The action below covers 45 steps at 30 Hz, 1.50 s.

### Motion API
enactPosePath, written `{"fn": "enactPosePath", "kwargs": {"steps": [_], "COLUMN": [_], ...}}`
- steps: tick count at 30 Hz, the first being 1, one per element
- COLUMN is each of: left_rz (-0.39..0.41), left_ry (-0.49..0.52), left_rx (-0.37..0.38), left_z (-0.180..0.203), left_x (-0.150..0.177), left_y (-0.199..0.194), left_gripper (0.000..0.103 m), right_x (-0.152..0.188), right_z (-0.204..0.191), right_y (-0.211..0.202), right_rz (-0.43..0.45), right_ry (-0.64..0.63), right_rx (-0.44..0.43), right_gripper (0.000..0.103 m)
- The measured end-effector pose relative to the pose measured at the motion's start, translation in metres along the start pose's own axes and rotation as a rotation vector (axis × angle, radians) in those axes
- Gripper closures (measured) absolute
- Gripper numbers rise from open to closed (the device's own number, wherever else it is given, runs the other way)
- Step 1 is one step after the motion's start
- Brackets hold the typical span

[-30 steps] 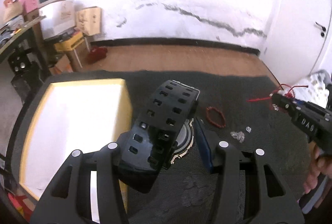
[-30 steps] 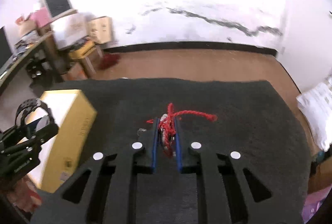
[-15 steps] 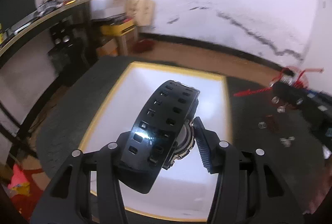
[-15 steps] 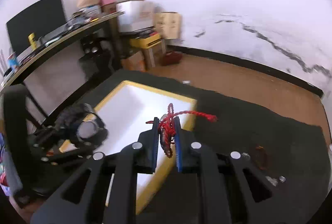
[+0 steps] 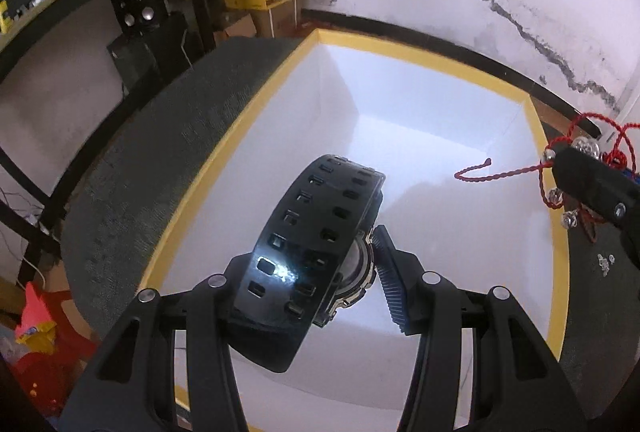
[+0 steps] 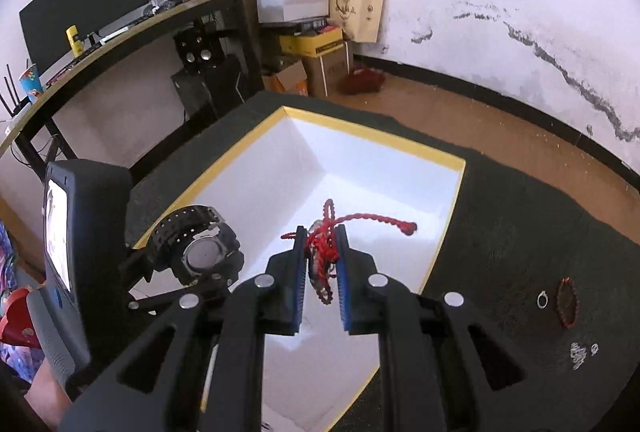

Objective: Organize jewelry
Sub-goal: 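Carry the watch into the white box and open the left tool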

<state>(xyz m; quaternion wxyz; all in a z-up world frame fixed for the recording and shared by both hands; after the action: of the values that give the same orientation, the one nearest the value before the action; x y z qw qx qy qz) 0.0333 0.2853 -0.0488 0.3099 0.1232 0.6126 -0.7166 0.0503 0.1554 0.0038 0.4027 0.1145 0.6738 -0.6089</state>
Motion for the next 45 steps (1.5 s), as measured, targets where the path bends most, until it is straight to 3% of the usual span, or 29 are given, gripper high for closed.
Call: {"fn": "enactPosePath", "kwargs": {"steps": [35, 40, 42, 45], "left_rz": [-0.065, -0.041, -0.032, -0.015], "left_ry": [0.030, 0.055, 0.057, 0.067], "left_rx": [-0.033, -0.037, -0.028, -0.012], "left_z": [0.001, 0.007, 0.008, 0.012], "left_x": [0.011, 0.011, 0.011, 0.011], "left_y": [0.022, 0.015, 0.010, 0.003], "left_gripper": [0.053, 0.037, 0.023, 0.013], "right_x": [0.006, 0.006, 0.006, 0.006], "right_z": [0.003, 0.003, 0.004, 0.004], "right_y": [0.015, 0.016, 0.015, 0.016], "right_rz": [-0.036, -0.035, -0.035, -0.037], "right_ry": [0.017, 0.018, 0.018, 0.017], "right_rx": [-0.001, 0.000, 0.000, 0.001], "right_gripper": [0.089, 0.089, 0.089, 0.089]}}
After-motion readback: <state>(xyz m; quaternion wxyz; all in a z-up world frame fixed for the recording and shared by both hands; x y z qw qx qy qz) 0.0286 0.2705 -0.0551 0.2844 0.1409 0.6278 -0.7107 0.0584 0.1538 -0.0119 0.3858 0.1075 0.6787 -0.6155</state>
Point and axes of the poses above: each gripper's, at about its wrist camera, not at the fingertips, and y roughly the way its jaws point, z to its right, x to its underside, the point moved 2 cm from there along y, roughly the way its jaws point, and after that the axes turned 15 degrees about x, right-handed, at the moved point
